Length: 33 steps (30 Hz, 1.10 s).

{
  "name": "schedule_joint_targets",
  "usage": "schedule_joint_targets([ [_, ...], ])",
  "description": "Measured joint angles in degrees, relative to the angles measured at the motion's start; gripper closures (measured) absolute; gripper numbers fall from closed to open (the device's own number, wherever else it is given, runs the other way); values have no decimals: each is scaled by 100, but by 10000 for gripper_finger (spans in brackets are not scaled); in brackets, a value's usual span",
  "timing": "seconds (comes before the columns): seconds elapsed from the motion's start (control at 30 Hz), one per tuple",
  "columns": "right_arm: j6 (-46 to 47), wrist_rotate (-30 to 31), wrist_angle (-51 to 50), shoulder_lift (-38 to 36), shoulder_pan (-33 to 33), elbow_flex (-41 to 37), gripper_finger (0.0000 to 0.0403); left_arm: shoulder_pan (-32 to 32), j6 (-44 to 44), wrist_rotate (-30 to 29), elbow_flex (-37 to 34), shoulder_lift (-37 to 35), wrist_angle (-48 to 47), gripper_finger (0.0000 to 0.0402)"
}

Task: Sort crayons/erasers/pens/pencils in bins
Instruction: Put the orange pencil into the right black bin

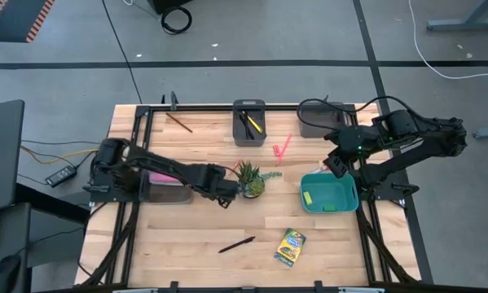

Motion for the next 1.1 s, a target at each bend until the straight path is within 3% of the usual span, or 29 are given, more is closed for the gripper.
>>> schedule_joint_targets([
  [0.27,2,92,251,122,0,0,230,361,223,-493,4,-726,-21,392],
  [0.43,38,110,339,244,0,0,230,553,663,-272,4,-841,-22,393],
  [0.83,18,34,341,573,2,0,230,339,957,494,4,124,180,295],
  [1.1,0,0,341,583,2,0,230,46,955,801,4,686,207,279],
])
